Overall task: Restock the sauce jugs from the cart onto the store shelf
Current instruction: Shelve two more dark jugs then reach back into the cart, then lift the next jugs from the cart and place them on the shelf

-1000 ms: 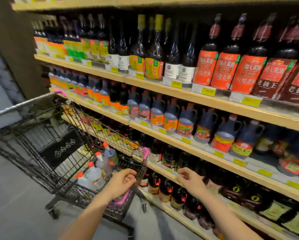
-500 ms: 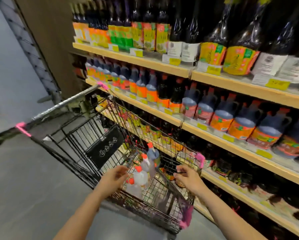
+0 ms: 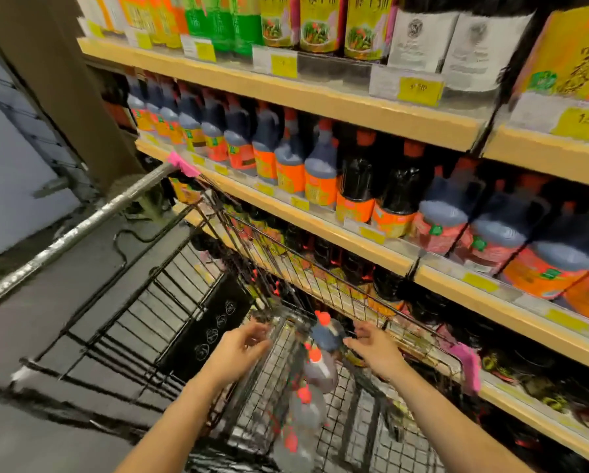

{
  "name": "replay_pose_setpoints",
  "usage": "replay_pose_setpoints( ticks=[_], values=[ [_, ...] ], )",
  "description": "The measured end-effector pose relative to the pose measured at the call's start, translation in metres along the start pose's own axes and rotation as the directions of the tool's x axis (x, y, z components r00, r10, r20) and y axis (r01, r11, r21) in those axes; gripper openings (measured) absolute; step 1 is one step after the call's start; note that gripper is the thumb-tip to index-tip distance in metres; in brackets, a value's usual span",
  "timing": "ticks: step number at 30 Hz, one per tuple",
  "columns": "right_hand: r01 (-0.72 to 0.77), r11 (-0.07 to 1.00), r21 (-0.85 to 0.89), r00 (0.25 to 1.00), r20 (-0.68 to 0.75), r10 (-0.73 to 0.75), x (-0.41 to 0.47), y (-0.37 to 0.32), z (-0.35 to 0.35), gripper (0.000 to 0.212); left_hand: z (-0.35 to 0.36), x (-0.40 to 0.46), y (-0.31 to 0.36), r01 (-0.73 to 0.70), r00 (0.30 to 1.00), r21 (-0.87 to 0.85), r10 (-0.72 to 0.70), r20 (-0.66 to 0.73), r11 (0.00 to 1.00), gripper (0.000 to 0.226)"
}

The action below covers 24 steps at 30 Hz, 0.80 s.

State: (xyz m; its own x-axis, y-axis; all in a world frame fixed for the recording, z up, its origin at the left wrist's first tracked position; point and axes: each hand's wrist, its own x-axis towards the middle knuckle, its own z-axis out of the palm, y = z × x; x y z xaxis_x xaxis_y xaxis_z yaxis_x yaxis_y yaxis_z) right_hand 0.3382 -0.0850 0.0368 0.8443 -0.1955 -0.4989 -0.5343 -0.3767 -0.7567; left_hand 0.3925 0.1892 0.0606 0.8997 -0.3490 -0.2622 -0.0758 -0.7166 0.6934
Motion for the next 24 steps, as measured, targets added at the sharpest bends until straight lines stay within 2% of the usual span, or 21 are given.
replay_pose_setpoints(
  ticks=[4,9,10,12,14,17,20,22,24],
  values=[
    [-0.042,0.999,-0.016,0.999,0.000,0.042,0.054,0.003,0.028,0.056,0.010,0.063,-0.040,0.055,0.995,-0.082,-0.049,0.083,0.995,0.018],
    [-0.075,0.997,0.021,0.995,-0.062,0.077,0.112,0.028,0.072,0.056,0.053,0.134,-0.092,0.050,0.977,-0.138,-0.020,0.214,0.989,0.016],
    [-0.067,0.998,0.000,0.995,-0.080,0.067,0.119,0.033,0.080,0.051,0.061,0.141,-0.099,0.067,0.966,-0.145,-0.028,0.256,0.987,0.022],
    [-0.033,0.997,-0.072,0.988,-0.154,0.021,0.129,0.040,0.093,0.042,0.077,0.150,-0.115,0.066,0.954,-0.166,-0.013,0.301,0.984,0.052],
    [-0.017,0.997,-0.071,0.976,-0.220,0.001,0.137,0.044,0.101,0.035,0.085,0.152,-0.124,0.053,0.939,-0.154,0.003,0.344,0.987,0.056],
    [-0.019,0.990,-0.139,0.953,-0.301,-0.024,0.143,0.050,0.104,0.029,0.092,0.153,-0.135,0.047,0.931,-0.167,0.017,0.364,0.985,0.044],
    [0.023,0.999,-0.036,0.949,-0.313,-0.034,0.128,0.040,0.098,0.024,0.089,0.154,-0.134,0.093,0.915,-0.198,-0.006,0.403,0.976,0.044],
    [0.065,0.998,-0.007,0.940,-0.335,-0.064,0.115,0.025,0.088,0.025,0.082,0.155,-0.119,0.086,0.900,-0.199,0.010,0.436,0.976,0.050],
    [0.102,0.994,-0.026,0.925,-0.365,-0.105,0.101,0.004,0.073,0.021,0.071,0.154,-0.099,0.000,0.898,-0.185,0.081,0.433,0.983,0.063]
  ],
)
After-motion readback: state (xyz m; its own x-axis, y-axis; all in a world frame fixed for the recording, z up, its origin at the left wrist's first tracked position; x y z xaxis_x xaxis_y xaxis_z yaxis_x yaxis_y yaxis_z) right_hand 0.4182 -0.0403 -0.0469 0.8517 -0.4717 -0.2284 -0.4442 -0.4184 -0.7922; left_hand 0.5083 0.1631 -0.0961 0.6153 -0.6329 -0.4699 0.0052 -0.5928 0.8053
